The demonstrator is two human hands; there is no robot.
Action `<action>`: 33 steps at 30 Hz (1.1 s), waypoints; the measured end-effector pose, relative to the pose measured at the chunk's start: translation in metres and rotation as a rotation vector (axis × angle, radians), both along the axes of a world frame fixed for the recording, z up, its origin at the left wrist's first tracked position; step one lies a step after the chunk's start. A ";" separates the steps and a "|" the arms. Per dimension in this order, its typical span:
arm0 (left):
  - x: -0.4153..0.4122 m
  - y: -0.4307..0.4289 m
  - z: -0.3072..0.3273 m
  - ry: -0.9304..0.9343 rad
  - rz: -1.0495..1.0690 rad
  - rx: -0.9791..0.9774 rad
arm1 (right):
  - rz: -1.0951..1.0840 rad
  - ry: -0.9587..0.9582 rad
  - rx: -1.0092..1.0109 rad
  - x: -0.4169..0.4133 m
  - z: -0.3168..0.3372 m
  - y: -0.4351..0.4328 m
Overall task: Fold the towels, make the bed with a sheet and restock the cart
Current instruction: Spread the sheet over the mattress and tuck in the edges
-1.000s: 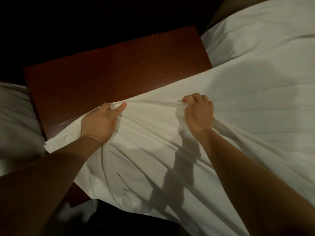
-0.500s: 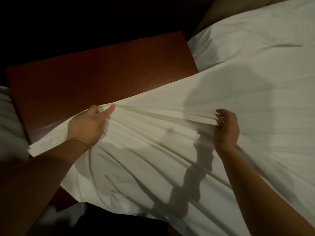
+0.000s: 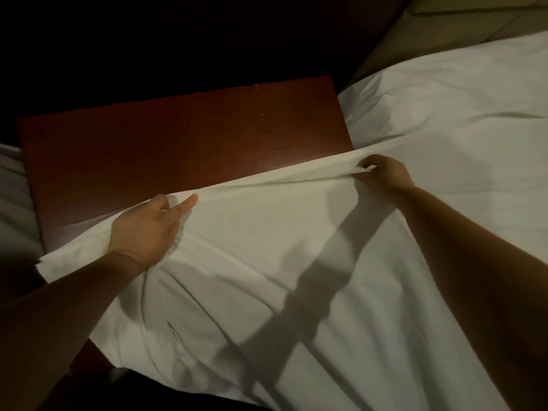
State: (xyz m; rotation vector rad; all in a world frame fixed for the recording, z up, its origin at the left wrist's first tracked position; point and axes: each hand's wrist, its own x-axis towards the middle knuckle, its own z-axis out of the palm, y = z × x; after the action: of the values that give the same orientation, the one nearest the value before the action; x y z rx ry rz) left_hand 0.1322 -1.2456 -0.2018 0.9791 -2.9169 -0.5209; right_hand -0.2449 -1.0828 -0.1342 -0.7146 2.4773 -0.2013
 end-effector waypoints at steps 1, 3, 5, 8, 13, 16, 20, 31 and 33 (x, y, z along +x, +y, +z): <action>0.001 0.000 0.000 -0.003 0.007 0.002 | -0.036 -0.050 -0.043 -0.001 -0.002 0.001; 0.001 0.000 0.001 -0.023 0.023 0.012 | -0.102 -0.170 -0.170 -0.001 0.001 0.006; -0.001 0.001 0.003 -0.029 0.025 0.020 | -0.125 -0.279 -0.269 -0.002 0.008 0.013; -0.001 0.002 0.005 -0.031 0.021 0.006 | -0.097 -0.300 -0.278 -0.008 0.013 0.016; 0.000 0.000 0.001 -0.017 0.003 -0.017 | -0.054 -0.281 -0.166 -0.016 0.003 0.007; 0.001 -0.002 -0.002 -0.021 0.001 -0.019 | -0.063 -0.375 -0.115 -0.025 0.005 0.004; 0.002 -0.002 -0.004 -0.029 -0.005 -0.016 | -0.082 -0.430 -0.166 -0.033 0.009 0.001; 0.000 0.000 0.000 -0.055 -0.025 -0.038 | -0.139 -0.167 -0.142 -0.027 -0.004 -0.028; 0.000 0.000 0.001 -0.066 -0.023 -0.032 | -0.055 -0.095 -0.045 -0.025 -0.002 -0.037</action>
State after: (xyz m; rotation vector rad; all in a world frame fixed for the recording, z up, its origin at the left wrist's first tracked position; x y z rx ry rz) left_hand 0.1319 -1.2460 -0.2007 0.9790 -2.9879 -0.4498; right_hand -0.2703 -1.1202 -0.1363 -0.6411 2.4105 -0.3056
